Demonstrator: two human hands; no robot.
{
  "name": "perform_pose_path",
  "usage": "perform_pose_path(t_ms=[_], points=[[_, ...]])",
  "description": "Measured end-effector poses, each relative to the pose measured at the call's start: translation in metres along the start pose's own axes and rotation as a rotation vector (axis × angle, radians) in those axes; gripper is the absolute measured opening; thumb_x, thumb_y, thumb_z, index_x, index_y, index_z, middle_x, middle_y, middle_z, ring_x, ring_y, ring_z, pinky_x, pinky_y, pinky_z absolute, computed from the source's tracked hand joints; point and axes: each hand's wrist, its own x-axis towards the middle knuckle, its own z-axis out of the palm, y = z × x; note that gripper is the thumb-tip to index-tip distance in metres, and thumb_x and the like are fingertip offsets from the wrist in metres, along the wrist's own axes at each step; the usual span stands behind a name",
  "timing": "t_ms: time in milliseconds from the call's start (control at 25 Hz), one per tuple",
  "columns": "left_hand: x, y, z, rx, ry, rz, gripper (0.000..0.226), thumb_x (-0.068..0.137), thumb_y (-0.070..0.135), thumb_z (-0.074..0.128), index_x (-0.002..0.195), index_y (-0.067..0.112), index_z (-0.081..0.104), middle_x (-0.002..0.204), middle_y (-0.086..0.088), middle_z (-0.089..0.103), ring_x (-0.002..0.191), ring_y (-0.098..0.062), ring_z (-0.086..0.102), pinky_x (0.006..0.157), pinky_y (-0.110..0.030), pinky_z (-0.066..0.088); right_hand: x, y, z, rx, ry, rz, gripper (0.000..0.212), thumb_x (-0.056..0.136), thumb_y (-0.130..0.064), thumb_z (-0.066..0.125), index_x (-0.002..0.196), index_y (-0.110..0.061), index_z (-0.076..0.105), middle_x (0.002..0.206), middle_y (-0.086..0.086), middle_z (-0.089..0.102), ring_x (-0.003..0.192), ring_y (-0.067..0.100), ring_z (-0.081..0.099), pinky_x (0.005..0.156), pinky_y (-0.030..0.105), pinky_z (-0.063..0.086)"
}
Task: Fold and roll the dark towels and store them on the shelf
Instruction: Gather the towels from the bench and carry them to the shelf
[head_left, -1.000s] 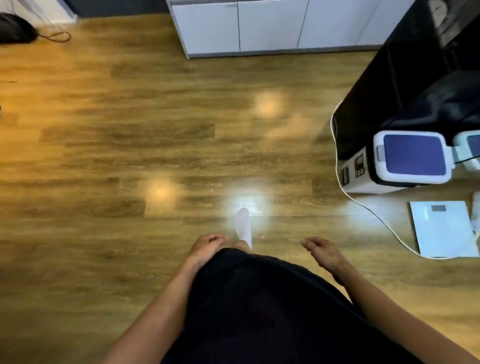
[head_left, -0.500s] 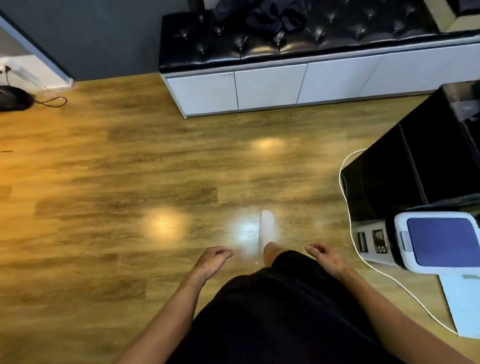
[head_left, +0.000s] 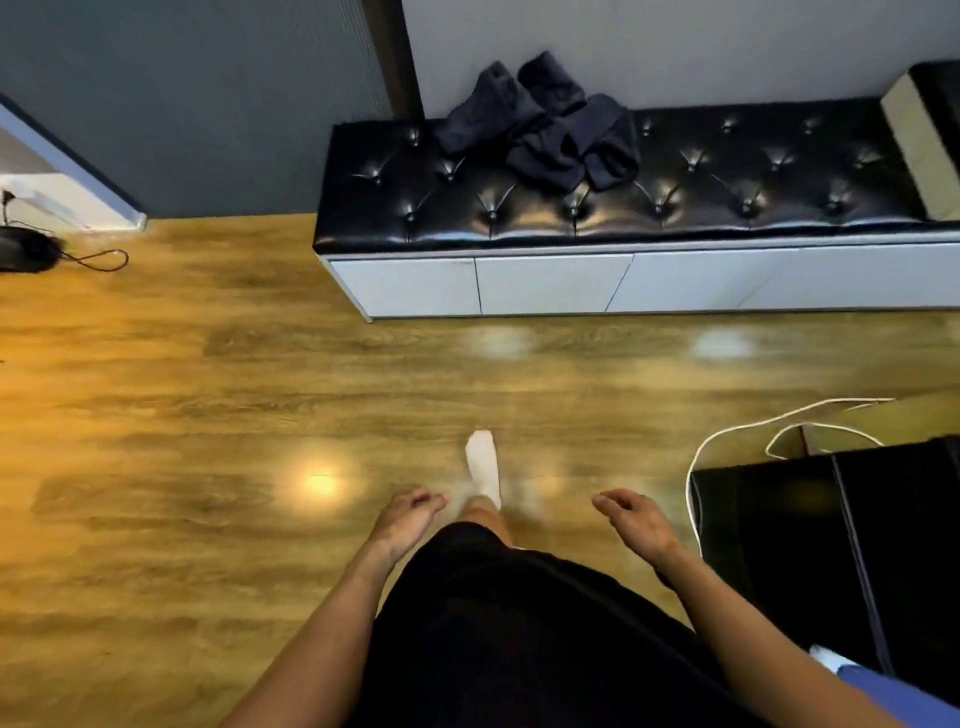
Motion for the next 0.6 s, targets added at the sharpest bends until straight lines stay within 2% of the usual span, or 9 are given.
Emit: perform_pose_path(t_ms=[120,200,280,400,600], points=[[0.051,0.064,-0.02,-0.015,-0.03,0.011,0.026,0.091,0.041,0.06,0.11,0.023,0.064,0.108,0.005,0.057,0.104,-0.017,0.051,0.091,-0.03,0.042,0.052,-0.056,-0.02,0.01,0.018,0.015,0.033,0.095,-0.034,0.058,0.118,-0.011,0.064,0.117,0.006,0.064,0.11,0.022,0.058,0.095,0.034,0.044],[0.087,0.111,-0.039,-0.007,-0.037,0.005,0.026,0.09,0.041,0.061,0.109,0.023,0.065,0.11,0.005,0.056,0.103,-0.016,0.049,0.095,-0.032,0.041,0.086,-0.1,-0.041,-0.011,0.07,0.007,0.03,0.094,-0.032,0.059,0.114,-0.011,0.066,0.116,0.007,0.066,0.109,0.021,0.058,0.095,0.031,0.043],[0.111,0.158,-0.057,-0.01,-0.062,0.034,0.023,0.091,0.039,0.061,0.107,0.023,0.066,0.109,0.005,0.057,0.101,-0.014,0.048,0.094,-0.032,0.041,0.11,-0.147,-0.061,0.014,0.116,-0.016,0.03,0.094,-0.028,0.06,0.114,-0.007,0.067,0.115,0.008,0.067,0.109,0.02,0.058,0.092,0.027,0.041],[0.148,0.228,-0.078,-0.021,-0.084,0.068,0.024,0.092,0.036,0.061,0.11,0.021,0.067,0.11,0.005,0.058,0.104,-0.015,0.05,0.094,-0.031,0.04,0.149,-0.209,-0.089,0.064,0.181,-0.019,0.032,0.094,-0.027,0.06,0.118,-0.007,0.065,0.118,0.01,0.066,0.111,0.022,0.058,0.095,0.029,0.04],[0.221,0.341,-0.107,-0.005,-0.085,0.145,0.028,0.092,0.033,0.062,0.113,0.016,0.068,0.108,0.003,0.062,0.102,-0.015,0.053,0.084,-0.023,0.038,0.236,-0.314,-0.124,0.141,0.176,-0.038,0.031,0.094,-0.029,0.06,0.118,-0.009,0.063,0.118,0.008,0.065,0.108,0.019,0.056,0.096,0.032,0.042]])
